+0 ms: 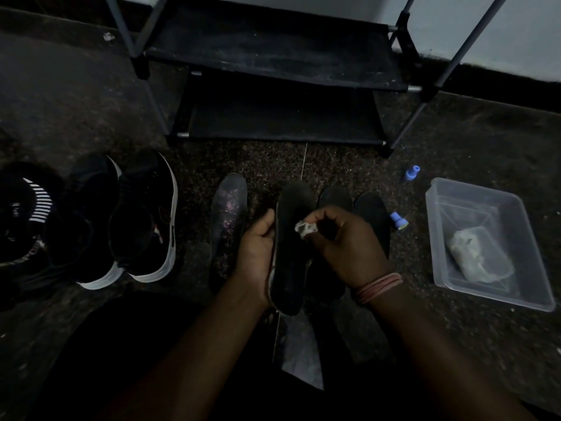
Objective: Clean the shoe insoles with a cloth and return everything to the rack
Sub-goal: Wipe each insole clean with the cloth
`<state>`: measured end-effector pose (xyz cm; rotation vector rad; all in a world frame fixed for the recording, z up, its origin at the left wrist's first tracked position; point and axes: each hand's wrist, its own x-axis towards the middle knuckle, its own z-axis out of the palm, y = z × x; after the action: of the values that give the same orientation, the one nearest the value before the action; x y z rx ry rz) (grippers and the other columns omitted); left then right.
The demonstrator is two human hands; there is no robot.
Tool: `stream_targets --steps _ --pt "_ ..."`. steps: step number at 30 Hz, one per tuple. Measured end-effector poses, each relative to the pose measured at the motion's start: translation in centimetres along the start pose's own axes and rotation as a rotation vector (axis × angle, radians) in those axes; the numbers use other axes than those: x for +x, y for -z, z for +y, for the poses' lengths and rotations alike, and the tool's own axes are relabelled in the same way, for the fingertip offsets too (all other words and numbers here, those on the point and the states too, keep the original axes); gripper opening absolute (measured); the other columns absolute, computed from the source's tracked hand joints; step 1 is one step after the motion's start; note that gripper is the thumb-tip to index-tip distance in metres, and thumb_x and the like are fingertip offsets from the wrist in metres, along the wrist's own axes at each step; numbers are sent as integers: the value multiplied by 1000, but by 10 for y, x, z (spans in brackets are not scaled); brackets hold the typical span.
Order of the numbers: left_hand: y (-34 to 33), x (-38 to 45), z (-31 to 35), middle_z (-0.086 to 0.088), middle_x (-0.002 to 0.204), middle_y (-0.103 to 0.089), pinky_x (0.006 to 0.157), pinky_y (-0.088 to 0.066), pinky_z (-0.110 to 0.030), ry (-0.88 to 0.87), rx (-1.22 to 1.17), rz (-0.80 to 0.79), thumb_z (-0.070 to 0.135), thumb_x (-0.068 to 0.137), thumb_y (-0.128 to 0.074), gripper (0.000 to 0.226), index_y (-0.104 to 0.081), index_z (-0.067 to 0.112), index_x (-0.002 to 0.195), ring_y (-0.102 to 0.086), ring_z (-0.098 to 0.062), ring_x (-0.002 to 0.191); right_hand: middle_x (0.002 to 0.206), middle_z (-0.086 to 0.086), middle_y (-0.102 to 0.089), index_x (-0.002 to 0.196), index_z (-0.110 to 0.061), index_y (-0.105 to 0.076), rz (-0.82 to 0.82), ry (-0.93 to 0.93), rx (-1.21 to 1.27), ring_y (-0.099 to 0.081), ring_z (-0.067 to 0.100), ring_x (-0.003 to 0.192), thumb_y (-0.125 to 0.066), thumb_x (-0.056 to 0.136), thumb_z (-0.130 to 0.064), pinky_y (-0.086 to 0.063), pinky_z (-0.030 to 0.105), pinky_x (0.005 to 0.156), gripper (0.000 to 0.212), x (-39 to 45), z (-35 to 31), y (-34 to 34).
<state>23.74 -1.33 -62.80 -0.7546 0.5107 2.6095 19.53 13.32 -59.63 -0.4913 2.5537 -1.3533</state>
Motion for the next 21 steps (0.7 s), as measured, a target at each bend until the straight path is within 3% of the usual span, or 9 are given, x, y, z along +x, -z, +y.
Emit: stream_targets --steps 4,7,9,12,14,17,19,21 --pt "3 4 8 -20 120 -66 104 -49 -42 -53 34 25 33 102 -43 48 -59 1 134 -65 -33 113 92 -14 -75 92 -25 -75 -222 78 -117 -68 -4 88 -75 84 -16 -56 29 86 12 -11 -31 -1" --pt "8 3 15 -27 114 -70 96 -52 -45 -89 -18 13 38 103 -38 55 -72 -5 116 -72 -35 100 93 -10 -76 93 -19 -76 -439 156 -19 -68 -4 89 -76 82 -9 -51 14 88 15 -28 -58 -3" --pt "9 1 14 -28 122 -67 104 -45 -46 -57 -36 -35 44 104 -36 62 -70 -5 120 -67 -35 112 93 -12 -75 93 -20 -76 -397 199 -61 -68 -4 89 -75 82 -8 -50 13 85 16 -29 -58 -3" --pt "11 9 10 -27 149 -46 119 -31 -50 -70 -12 -58 45 103 -38 63 -47 1 147 -44 -37 140 91 -12 -74 89 -22 -73 -137 187 -136 -67 -2 88 -73 84 -10 -54 25 82 13 -16 -39 -4" --pt "13 15 9 -24 156 -38 120 -31 -49 -76 -8 -67 44 103 -38 62 -41 5 151 -42 -37 142 90 -12 -74 87 -23 -73 -76 151 -164 -67 -2 86 -72 84 -11 -55 26 82 12 -14 -35 -8" --pt "18 18 8 -26 147 -49 105 -50 -47 -87 -66 -25 41 106 -34 56 -47 6 147 -57 -39 128 88 -13 -74 87 -22 -74 -267 110 -117 -66 -4 87 -75 81 -8 -49 11 85 15 -21 -44 -11" --pt "21 17 9 -25 144 -54 108 -47 -47 -97 -98 7 43 105 -36 56 -51 6 144 -56 -38 130 88 -10 -75 88 -18 -75 -382 70 2 -68 -1 85 -76 80 -6 -52 16 86 14 -22 -48 -7" --pt "18 14 9 -25 143 -54 108 -45 -47 -93 -78 32 46 103 -38 61 -51 4 144 -55 -37 131 87 -7 -75 88 -16 -75 -346 21 72 -70 2 83 -76 82 -7 -56 22 80 11 -18 -41 -7"
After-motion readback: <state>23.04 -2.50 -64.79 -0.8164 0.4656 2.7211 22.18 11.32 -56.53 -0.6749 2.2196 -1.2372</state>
